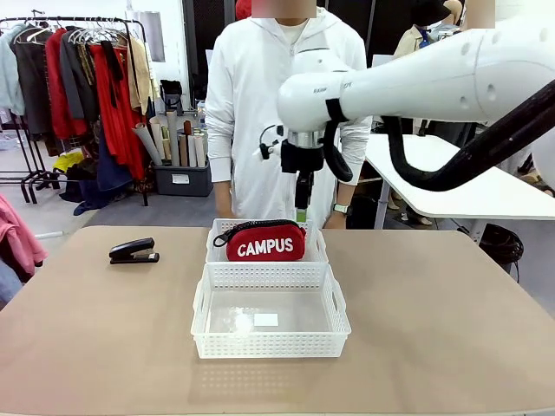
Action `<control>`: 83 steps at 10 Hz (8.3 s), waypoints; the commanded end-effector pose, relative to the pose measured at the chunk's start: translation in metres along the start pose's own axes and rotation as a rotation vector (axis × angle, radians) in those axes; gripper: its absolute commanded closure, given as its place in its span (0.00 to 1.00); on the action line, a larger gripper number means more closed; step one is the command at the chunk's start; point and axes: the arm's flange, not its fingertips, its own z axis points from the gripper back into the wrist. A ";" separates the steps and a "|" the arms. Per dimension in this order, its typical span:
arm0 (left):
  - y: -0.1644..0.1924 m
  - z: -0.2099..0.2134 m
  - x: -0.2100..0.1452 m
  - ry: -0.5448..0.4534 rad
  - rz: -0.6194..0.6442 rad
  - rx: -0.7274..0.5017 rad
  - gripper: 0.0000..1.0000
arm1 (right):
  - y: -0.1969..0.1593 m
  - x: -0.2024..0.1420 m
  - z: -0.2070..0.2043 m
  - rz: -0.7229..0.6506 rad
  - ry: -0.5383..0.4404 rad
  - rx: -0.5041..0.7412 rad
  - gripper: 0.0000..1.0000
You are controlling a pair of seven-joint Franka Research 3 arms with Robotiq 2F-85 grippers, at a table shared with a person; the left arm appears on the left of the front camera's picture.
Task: Distribute items into two baskets.
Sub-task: Pick up the Stapler that the person points to.
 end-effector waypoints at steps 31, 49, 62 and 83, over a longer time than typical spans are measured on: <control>0.000 0.001 0.000 -0.013 -0.009 -0.007 0.00 | 0.116 -0.413 0.070 -0.571 -0.820 0.010 0.00; 0.037 -0.020 0.040 0.019 0.000 -0.076 0.00 | 0.116 -0.413 0.070 -0.571 -0.820 0.010 0.00; 0.089 -0.213 0.122 0.379 -0.320 -0.137 0.00 | 0.116 -0.413 0.070 -0.571 -0.820 0.010 0.00; 0.129 -0.390 0.102 0.724 -0.693 -0.256 0.00 | 0.116 -0.413 0.070 -0.571 -0.820 0.010 0.00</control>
